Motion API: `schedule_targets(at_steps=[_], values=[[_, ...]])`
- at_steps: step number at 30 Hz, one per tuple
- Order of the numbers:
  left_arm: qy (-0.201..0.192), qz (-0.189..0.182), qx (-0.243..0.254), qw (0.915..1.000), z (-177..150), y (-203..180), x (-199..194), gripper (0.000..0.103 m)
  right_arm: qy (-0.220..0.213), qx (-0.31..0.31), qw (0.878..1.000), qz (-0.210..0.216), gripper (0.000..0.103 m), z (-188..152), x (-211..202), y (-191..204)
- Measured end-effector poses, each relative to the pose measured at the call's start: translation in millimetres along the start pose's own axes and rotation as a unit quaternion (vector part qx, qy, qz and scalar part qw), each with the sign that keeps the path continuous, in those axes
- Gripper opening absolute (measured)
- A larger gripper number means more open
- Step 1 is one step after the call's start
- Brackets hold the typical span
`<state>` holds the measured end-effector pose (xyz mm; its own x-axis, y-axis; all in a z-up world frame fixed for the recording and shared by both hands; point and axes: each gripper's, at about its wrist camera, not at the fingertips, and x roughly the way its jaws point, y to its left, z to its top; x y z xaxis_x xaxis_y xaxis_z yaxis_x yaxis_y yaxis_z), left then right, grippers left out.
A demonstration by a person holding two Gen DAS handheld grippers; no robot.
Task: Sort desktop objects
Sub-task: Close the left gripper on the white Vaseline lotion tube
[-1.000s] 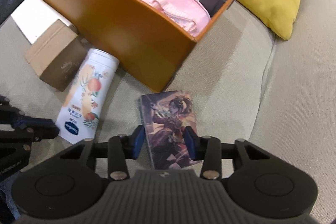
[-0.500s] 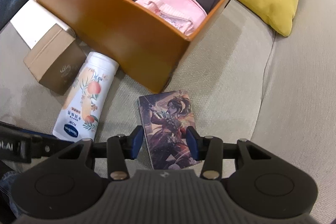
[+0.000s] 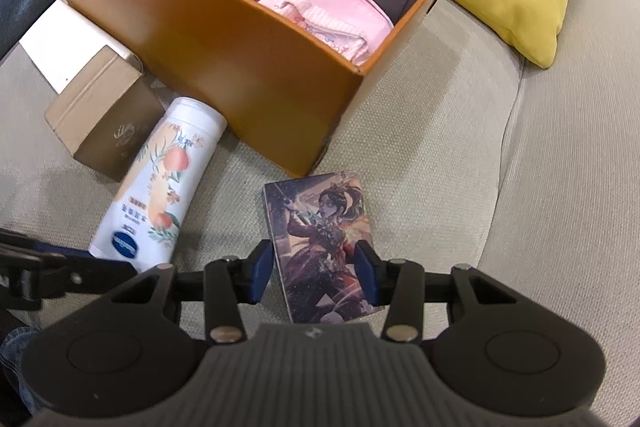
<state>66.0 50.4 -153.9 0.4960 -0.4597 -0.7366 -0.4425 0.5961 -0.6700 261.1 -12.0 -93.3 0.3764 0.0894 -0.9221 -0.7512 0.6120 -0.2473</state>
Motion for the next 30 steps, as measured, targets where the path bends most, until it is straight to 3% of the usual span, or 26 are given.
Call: schedule_targets(at_steps=[2, 6, 9, 11, 12, 15, 17, 23, 25, 27, 30], values=[[-0.015, -0.009, -0.014, 0.9998, 7, 1, -4, 0.037, 0.000, 0.000, 1.000, 0.001, 0.047, -3, 3, -2], [-0.005, -0.018, -0.053, 0.9984, 10, 4, -3, 0.037, -0.001, -0.006, 1.000, 0.003, 0.047, -3, 3, -2], [-0.018, -0.008, -0.044, 0.9988, 8, -2, -3, 0.037, -0.002, -0.004, 1.000, 0.004, 0.047, -4, 3, -3], [-0.040, 0.006, -0.003, 0.9992, 5, -13, -8, 0.035, -0.002, -0.003, 1.000, 0.006, 0.047, -4, 4, -4], [-0.071, 0.015, 0.045, 0.9964, 1, -23, -13, 0.034, -0.002, -0.002, 1.000, 0.006, 0.047, -3, 5, -4], [-0.156, 0.045, 0.183, 0.9696, -19, -61, -12, 0.031, -0.001, -0.001, 1.000, 0.008, 0.046, -4, 4, -4], [-0.139, 0.058, 0.211, 0.9659, -20, -71, 0, 0.027, -0.001, -0.001, 1.000, 0.009, 0.046, -4, 1, -2], [-0.091, 0.110, 0.187, 0.9719, -22, -60, 11, 0.028, -0.002, -0.002, 1.000, 0.010, 0.046, -4, -7, 0], [-0.073, 0.110, 0.154, 0.9792, -18, -54, 17, 0.034, -0.001, -0.001, 1.000, 0.011, 0.046, -4, -7, 0], [-0.053, 0.105, 0.108, 0.9872, -14, -45, 22, 0.051, -0.002, -0.001, 1.000, 0.012, 0.046, -4, -4, 0], [-0.025, 0.079, 0.031, 0.9961, -13, -17, 24, 0.056, -0.003, -0.003, 1.000, 0.012, 0.046, -5, -4, -1]])
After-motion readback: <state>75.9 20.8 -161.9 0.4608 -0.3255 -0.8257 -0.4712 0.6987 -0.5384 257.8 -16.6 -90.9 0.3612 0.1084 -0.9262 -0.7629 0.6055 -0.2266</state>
